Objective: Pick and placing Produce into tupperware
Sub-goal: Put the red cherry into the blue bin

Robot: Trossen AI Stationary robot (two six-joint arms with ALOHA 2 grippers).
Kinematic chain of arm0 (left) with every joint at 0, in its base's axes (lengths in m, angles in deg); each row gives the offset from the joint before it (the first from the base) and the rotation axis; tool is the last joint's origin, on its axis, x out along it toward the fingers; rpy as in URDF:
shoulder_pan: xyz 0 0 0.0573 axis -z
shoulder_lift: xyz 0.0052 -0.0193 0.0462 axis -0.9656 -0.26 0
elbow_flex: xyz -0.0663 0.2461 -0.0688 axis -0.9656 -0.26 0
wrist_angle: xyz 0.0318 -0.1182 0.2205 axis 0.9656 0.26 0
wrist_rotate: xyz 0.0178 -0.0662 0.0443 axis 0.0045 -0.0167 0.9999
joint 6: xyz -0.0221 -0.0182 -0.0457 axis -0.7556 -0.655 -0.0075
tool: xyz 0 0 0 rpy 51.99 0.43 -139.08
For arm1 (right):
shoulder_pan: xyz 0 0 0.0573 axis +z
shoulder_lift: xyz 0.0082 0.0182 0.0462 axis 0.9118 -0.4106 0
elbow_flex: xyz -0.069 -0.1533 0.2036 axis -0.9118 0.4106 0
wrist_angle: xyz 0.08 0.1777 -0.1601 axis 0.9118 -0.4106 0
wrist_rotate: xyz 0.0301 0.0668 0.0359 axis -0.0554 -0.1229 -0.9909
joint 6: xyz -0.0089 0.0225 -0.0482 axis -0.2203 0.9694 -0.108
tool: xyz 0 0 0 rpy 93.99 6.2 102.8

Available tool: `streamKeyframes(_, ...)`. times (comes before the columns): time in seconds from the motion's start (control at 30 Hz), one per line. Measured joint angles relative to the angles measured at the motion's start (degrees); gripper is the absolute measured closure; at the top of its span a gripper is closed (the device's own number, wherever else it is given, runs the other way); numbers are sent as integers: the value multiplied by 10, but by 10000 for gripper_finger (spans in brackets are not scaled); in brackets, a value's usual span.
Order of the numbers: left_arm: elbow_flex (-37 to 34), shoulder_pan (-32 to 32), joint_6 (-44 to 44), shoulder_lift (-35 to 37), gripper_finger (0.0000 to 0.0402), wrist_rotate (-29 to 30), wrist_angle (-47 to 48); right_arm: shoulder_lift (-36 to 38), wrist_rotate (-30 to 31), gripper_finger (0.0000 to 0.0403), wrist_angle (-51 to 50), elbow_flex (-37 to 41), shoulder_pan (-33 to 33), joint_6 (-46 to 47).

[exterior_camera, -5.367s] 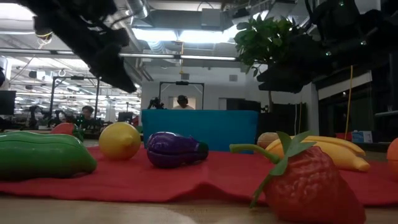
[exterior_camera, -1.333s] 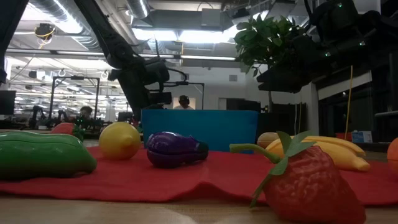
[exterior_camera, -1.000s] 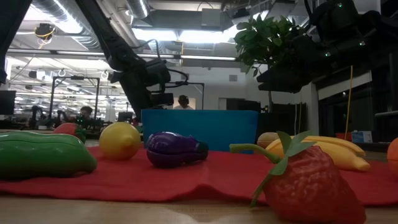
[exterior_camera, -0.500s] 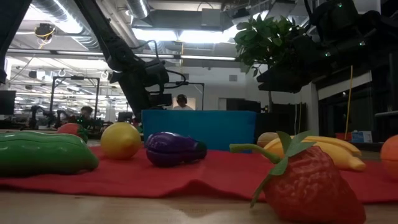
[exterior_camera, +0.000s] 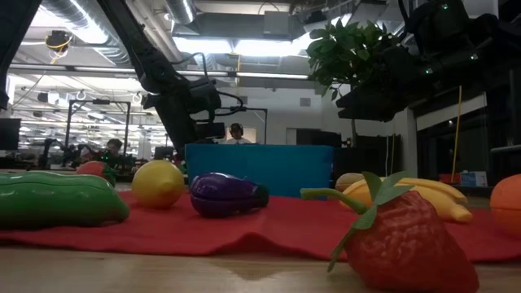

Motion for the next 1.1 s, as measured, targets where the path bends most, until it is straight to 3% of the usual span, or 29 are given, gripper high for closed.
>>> streamKeyframes(0.17, 0, 0, -8, 1, 308, 0, 0, 0, 0, 120, 0, 0, 0, 0)
streamKeyframes(1.1, -1, 5, -25, 114, 307, -14, 64, 0, 0, 120, 0, 0, 0, 0)
